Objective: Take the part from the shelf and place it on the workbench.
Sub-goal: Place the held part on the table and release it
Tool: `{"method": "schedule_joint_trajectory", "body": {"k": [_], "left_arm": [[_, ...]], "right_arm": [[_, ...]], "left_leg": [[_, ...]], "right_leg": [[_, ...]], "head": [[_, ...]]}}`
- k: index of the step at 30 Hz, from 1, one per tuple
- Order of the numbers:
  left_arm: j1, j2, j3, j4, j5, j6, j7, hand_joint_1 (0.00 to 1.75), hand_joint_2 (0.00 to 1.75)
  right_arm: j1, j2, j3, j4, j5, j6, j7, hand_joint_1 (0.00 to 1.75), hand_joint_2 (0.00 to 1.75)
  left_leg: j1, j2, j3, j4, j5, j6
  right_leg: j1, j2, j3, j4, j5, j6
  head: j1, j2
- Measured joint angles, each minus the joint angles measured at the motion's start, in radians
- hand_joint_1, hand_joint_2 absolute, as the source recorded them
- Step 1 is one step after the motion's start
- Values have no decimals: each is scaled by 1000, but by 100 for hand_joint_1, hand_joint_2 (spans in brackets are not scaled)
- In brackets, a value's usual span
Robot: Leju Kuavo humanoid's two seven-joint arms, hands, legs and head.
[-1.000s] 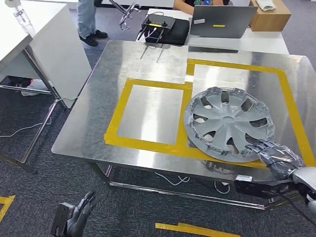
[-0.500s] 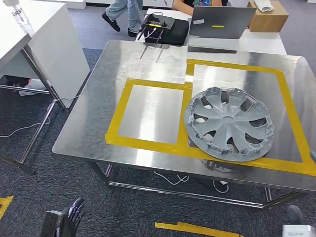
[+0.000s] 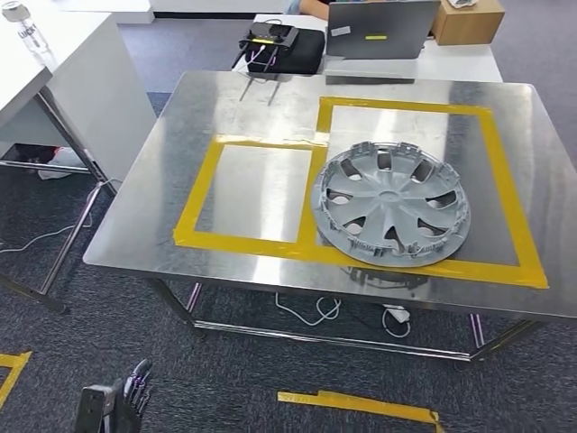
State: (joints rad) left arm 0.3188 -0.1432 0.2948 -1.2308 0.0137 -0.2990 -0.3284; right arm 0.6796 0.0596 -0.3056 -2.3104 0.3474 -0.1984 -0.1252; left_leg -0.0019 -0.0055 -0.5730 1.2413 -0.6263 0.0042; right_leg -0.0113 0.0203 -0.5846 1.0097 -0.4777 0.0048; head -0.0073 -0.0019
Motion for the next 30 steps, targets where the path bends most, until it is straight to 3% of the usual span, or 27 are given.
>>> {"method": "schedule_joint_trajectory", "body": {"k": [1,3,5,7,8,9,11,12,13,15,16,17,18,20,22,23,24,26,27,28,29,30], "left_arm": [[0,-1,-2,-3,3,6,1,0,0],[0,-2,-5,-8,11,18,2,0,0],[1,-2,-10,-10,19,30,5,0,0],[1,-3,-20,-13,29,45,11,0,0],[0,-4,-26,-14,34,54,14,0,0],[0,-5,-33,-16,39,63,17,0,0],[4,-4,-45,-18,47,81,21,0,0],[7,-4,-50,-18,52,88,22,0,0],[9,-4,-56,-18,57,96,24,0,0],[8,-3,-67,-18,66,110,26,0,0],[6,-2,-73,-18,70,115,27,0,0],[3,-1,-78,-19,74,120,28,0,0],[2,0,-82,-19,78,125,29,0,0],[2,5,-90,-21,90,135,30,0,0],[2,14,-102,-22,106,148,29,0,0],[3,19,-109,-22,114,154,28,0,0],[5,24,-116,-22,122,159,26,0,0],[8,34,-128,-22,132,169,21,0,0],[9,39,-134,-21,137,172,20,0,0],[9,43,-139,-21,141,176,19,0,0],[9,47,-145,-21,145,178,18,0,0],[10,51,-149,-21,148,180,17,0,0]], "right_arm": [[-8,47,-44,40,-42,-3,6,0,0],[-20,116,-104,127,-100,-32,34,0,0],[-28,165,-133,216,-118,-54,78,0,0],[-28,201,-152,306,-117,-38,131,0,0],[-28,214,-162,349,-112,-16,155,0,0],[-28,226,-172,394,-105,8,177,0,0],[-32,242,-183,475,-89,50,218,0,0],[-35,248,-185,511,-80,67,236,0,0],[-39,253,-186,544,-71,80,250,0,0],[-50,259,-188,602,-54,101,267,0,0],[-56,261,-190,626,-46,111,272,0,0],[-63,263,-192,646,-38,123,276,0,0],[-70,264,-194,661,-28,140,278,0,0],[-84,268,-199,688,-3,199,275,0,0],[-95,273,-215,720,19,272,257,0,0],[-104,275,-227,739,26,304,242,0,0],[-116,277,-239,759,33,334,223,0,0],[-146,279,-262,793,51,380,183,0,0],[-160,279,-273,808,64,398,166,0,0],[-171,280,-283,820,79,413,152,0,0],[-178,280,-293,831,93,426,142,0,0],[-184,280,-302,839,103,435,136,0,0]], "left_leg": [[-3,-11,51,-73,29,11],[-8,-46,141,-221,52,28],[-13,-63,168,-280,52,33],[-14,-43,160,-291,72,36],[-12,-30,153,-299,85,42],[-9,-17,142,-307,100,46],[-8,8,116,-312,123,52],[-9,22,102,-310,134,52],[-9,36,87,-307,143,50],[-7,61,53,-292,159,44],[-6,73,35,-280,164,40],[-6,83,18,-265,168,35],[-6,92,3,-249,170,29],[-8,109,-12,-228,180,17],[-4,114,-17,-222,187,3],[-1,99,-21,-214,172,-5],[1,77,-29,-191,138,-12],[3,31,-50,-93,34,-21],[3,20,-58,-32,-9,-22],[3,16,-58,16,-30,-20],[3,14,-47,38,-25,-17],[3,14,-22,26,1,-13]], "right_leg": [[3,7,-11,0,11,0],[7,22,-29,-1,32,4],[4,39,-37,-6,53,15],[2,54,-43,-14,69,28],[2,48,-50,-8,54,32],[3,35,-63,17,18,36],[0,1,-90,119,-92,43],[-2,-8,-99,180,-129,49],[-5,-12,-97,227,-139,54],[-10,-20,-55,241,-91,65],[-14,-29,-9,199,-61,70],[-16,-47,52,130,-52,75],[-15,-61,108,55,-61,73],[-10,-77,159,-35,-96,57],[-7,-68,141,-42,-92,31],[-7,-64,131,-42,-83,21],[-8,-60,119,-42,-71,11],[-7,-50,90,-42,-46,-1],[-5,-45,73,-41,-33,-3],[-3,-39,59,-39,-20,-4],[-1,-36,44,-36,-7,-4],[1,-33,29,-33,4,-3]], "head": [[0,0],[2,0],[-1,0],[-4,0],[-3,0],[1,0],[6,0],[7,0],[7,0],[7,0],[7,0],[7,0],[7,0],[7,0],[7,0],[7,0],[7,0],[5,0],[4,0],[4,0],[4,0],[4,0]]}}
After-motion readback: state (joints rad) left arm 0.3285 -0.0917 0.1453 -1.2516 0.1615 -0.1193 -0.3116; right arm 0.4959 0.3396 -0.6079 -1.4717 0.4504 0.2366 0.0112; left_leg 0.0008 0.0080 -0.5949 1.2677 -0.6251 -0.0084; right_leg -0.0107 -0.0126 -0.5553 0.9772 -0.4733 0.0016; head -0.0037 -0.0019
